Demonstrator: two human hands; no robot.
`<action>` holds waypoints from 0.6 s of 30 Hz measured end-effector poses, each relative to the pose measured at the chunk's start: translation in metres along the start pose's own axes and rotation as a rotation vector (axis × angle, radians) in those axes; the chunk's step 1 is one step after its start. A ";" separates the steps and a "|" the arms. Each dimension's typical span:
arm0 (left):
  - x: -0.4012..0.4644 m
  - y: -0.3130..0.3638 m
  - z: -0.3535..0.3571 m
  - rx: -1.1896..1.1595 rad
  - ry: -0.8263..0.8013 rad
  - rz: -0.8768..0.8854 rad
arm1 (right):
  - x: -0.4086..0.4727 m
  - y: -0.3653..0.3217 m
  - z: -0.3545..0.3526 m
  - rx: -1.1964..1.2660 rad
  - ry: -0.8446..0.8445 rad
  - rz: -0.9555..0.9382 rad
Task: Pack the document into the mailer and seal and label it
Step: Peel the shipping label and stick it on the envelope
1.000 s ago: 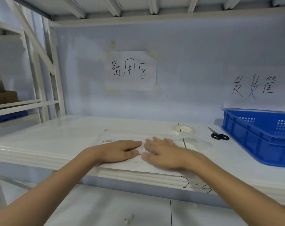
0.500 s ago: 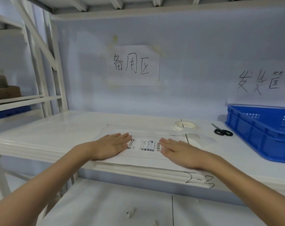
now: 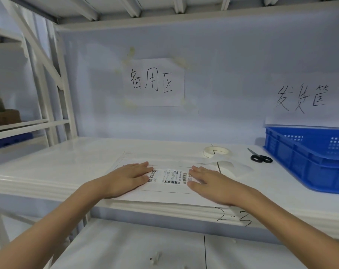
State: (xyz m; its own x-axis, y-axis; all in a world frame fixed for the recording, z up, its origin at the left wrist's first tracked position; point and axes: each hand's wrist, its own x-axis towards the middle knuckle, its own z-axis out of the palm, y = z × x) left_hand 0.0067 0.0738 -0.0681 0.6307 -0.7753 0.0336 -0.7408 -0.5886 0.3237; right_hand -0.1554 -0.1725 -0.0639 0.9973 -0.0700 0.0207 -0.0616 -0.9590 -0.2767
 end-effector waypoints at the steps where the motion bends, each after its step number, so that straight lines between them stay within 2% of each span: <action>1: 0.000 0.000 0.000 -0.012 0.000 0.000 | 0.000 0.001 -0.001 0.021 0.000 0.005; 18: -0.001 0.000 -0.003 -0.044 -0.025 -0.006 | 0.005 0.008 -0.005 0.073 -0.015 0.003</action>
State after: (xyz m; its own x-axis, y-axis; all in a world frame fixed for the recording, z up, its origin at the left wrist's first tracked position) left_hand 0.0067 0.0755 -0.0653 0.6288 -0.7775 0.0078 -0.7256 -0.5831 0.3654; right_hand -0.1512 -0.1813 -0.0616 0.9977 -0.0679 0.0053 -0.0619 -0.9362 -0.3460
